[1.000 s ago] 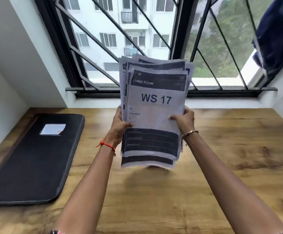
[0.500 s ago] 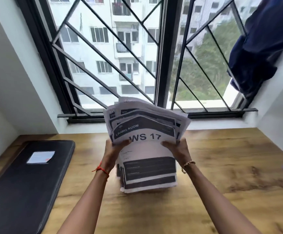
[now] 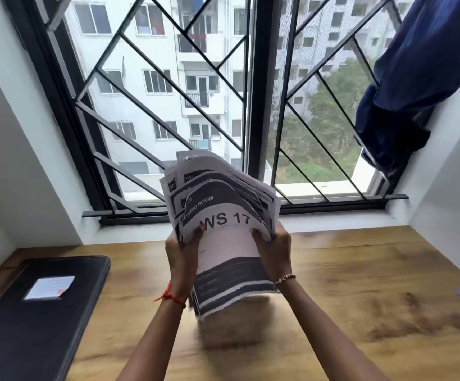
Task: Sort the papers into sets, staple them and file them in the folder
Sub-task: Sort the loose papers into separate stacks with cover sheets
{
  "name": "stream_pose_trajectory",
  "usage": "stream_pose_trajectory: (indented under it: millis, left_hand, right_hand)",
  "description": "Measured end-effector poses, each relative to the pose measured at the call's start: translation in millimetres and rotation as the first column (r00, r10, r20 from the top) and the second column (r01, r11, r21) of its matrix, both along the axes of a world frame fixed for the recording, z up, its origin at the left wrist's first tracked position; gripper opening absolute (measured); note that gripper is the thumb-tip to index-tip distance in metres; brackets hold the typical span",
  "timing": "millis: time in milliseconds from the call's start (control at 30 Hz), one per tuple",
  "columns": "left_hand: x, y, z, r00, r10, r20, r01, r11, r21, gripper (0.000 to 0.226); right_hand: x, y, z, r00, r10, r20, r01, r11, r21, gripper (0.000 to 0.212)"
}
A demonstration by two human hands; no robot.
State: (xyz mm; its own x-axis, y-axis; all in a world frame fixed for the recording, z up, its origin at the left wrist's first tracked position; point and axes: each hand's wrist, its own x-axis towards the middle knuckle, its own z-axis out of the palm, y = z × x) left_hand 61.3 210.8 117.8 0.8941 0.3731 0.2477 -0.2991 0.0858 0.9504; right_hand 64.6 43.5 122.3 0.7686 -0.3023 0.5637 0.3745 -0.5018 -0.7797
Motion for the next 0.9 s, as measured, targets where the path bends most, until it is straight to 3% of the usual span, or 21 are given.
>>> stream_pose_trajectory:
  millis: [100,200,333,500,567,733,833,900]
  left_hand:
    - [2,-8,5,0.998,0.037,0.06,-0.04,0.997,0.063,0.015]
    - [-3,-8,-4,0.997,0.004,0.079,-0.014,0.992,0.124,0.027]
    - [-12,-4,-33,0.999,0.007,-0.045,-0.001,0.989,0.145,0.029]
    - [-9,4,-57,0.981,-0.025,-0.192,0.039,0.997,0.071,0.028]
    - [-8,5,-60,0.97,-0.052,-0.238,0.062,0.997,0.036,0.025]
    - [-3,9,-47,0.967,-0.098,-0.236,0.107,0.994,0.028,0.021]
    - [0,10,-34,0.97,-0.135,-0.2,0.143,0.989,0.025,0.023]
    - [1,11,-27,0.971,-0.16,-0.176,0.167,0.985,0.028,0.027]
  right_hand:
    - [3,4,0,0.994,-0.026,0.102,0.031,0.999,-0.045,0.011]
    - [2,0,-17,0.994,-0.036,0.1,0.044,0.996,-0.073,0.017]
    - [-5,-5,-40,0.999,-0.007,-0.032,0.007,1.0,0.003,0.025]
    - [0,-7,-53,0.978,0.043,-0.204,-0.037,0.999,0.034,0.019]
    - [2,-11,-61,0.963,0.056,-0.265,-0.037,0.996,0.076,0.027]
    - [6,-15,-61,0.946,0.136,-0.293,-0.079,0.977,0.197,0.072]
    - [4,-15,-41,0.962,0.137,-0.238,-0.075,0.965,0.25,0.057]
    - [4,-18,-35,0.962,0.153,-0.226,-0.092,0.961,0.26,0.027]
